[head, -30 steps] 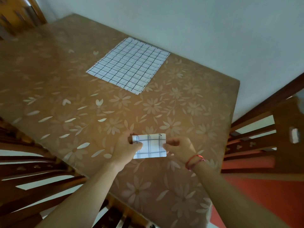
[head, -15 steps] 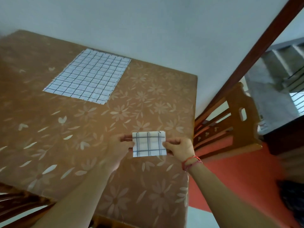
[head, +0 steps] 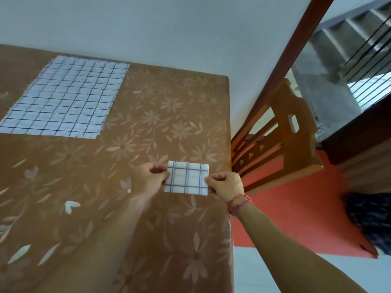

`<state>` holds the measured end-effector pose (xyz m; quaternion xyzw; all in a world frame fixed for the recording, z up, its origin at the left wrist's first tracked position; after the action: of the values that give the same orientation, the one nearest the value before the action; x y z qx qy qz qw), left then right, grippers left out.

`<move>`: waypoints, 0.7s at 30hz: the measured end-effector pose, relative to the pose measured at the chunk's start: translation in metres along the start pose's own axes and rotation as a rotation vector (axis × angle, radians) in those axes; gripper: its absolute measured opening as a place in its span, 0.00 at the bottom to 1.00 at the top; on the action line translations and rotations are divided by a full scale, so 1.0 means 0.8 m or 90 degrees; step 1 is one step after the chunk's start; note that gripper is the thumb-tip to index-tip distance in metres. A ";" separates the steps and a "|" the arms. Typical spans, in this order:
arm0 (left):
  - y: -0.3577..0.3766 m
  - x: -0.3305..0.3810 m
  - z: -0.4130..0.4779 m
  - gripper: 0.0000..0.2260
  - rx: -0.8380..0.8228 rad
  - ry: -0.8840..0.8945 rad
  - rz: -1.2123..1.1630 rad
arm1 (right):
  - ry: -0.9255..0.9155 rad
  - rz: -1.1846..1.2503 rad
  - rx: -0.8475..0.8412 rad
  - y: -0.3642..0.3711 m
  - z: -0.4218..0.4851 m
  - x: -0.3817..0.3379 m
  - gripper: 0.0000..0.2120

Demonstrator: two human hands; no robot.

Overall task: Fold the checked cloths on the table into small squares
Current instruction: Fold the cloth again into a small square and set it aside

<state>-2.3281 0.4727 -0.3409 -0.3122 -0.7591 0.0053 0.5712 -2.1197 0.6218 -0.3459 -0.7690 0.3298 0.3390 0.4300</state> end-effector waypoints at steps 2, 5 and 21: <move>0.012 -0.009 0.013 0.08 -0.004 -0.014 0.006 | 0.008 -0.008 0.010 0.004 0.016 0.006 0.07; 0.027 -0.018 0.026 0.07 -0.005 -0.019 0.030 | 0.017 -0.025 0.024 0.009 0.038 0.015 0.08; 0.071 -0.026 0.064 0.10 -0.014 0.014 0.083 | 0.011 -0.114 0.051 0.019 0.093 0.028 0.04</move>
<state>-2.3430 0.5262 -0.3978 -0.3674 -0.7309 0.0304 0.5744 -2.1373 0.6764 -0.4003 -0.7802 0.2770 0.2794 0.4863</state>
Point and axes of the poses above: each hand's wrist, its own z-axis towards the middle knuckle, its own y-axis out of the palm, x = y × z, the point moved 9 cm from there along z, towards the middle knuckle, and after that the axes turned 10 degrees about x, right-handed, at the moved point
